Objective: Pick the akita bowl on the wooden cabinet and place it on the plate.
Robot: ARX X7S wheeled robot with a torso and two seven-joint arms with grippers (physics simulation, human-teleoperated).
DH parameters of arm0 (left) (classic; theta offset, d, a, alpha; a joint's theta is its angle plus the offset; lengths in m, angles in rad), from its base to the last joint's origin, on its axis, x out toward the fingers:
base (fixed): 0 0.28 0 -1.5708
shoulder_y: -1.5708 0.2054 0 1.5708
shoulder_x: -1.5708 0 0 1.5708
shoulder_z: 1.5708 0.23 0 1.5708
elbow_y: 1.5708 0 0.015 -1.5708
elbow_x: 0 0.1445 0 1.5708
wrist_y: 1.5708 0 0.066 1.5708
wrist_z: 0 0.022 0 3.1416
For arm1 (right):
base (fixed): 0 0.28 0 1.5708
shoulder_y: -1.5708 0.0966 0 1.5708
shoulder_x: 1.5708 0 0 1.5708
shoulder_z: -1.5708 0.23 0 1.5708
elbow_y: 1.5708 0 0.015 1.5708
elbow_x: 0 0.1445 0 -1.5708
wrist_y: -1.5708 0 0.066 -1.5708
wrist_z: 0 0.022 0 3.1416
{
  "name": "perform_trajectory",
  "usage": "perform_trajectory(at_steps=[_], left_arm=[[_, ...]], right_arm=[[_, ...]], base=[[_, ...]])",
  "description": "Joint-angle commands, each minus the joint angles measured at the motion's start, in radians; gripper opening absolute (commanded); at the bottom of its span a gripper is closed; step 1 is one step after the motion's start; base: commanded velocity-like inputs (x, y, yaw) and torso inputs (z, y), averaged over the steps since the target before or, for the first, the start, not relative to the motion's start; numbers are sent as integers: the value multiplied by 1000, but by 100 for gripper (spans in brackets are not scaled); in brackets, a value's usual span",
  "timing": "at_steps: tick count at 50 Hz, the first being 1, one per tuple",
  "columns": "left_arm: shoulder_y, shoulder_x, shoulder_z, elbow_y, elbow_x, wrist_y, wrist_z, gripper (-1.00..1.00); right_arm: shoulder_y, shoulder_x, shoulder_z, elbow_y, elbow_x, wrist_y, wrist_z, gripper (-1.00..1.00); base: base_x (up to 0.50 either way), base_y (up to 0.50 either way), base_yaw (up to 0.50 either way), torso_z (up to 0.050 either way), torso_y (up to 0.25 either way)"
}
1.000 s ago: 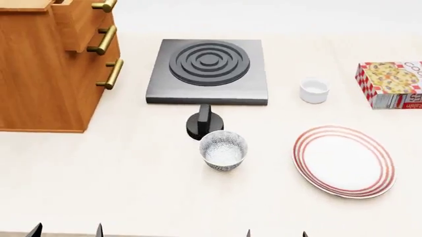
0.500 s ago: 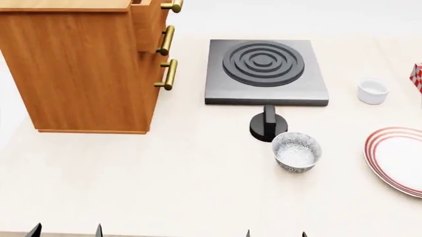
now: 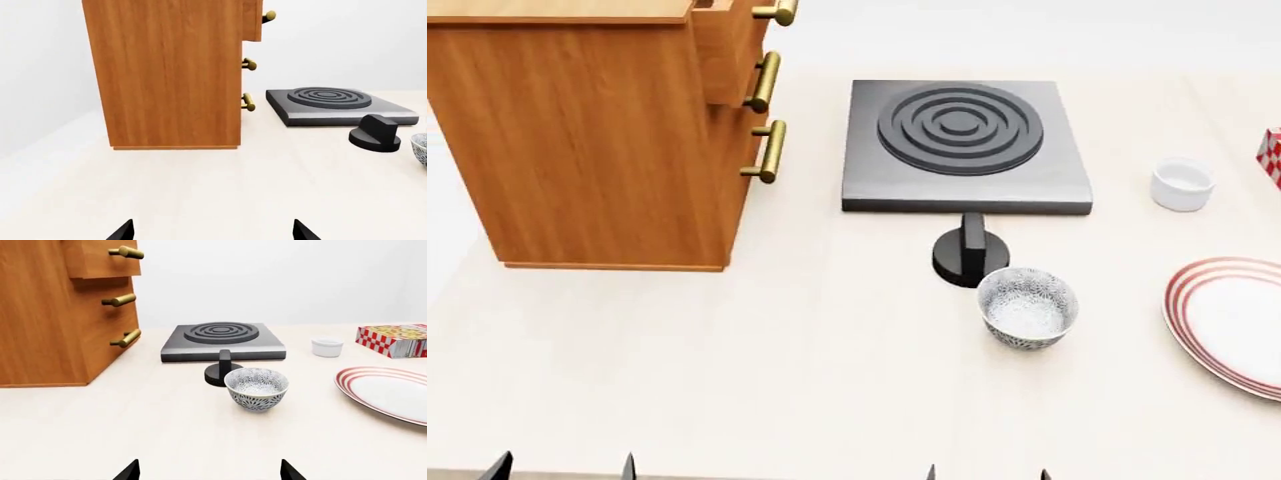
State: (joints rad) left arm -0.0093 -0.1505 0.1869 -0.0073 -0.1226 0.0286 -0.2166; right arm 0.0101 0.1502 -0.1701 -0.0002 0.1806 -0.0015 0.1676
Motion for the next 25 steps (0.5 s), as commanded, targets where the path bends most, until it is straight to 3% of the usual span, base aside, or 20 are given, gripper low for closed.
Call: perform_trajectory(at_steps=[1,9,15,25], left_arm=[[1,-6,9,2,-3,2,-8,100],[-3,-10,14,-5,-7,5,-12,100],[-5,-13,17,-8,-10,7,-15,100],[-5,-18,22,-7,-15,8,-21,100]], right_arm=[[0,7,-9,-1,7,1,7,100],[-1,12,-11,-2,30,-7,-5,100],[2,13,-13,2,36,-7,-1,100],[7,18,-27,6,12,0,23,100]], base=[[0,0,0,0,0],[0,-8,0,0,0],[-102,-305,0,0,0],[0,0,0,0,0]])
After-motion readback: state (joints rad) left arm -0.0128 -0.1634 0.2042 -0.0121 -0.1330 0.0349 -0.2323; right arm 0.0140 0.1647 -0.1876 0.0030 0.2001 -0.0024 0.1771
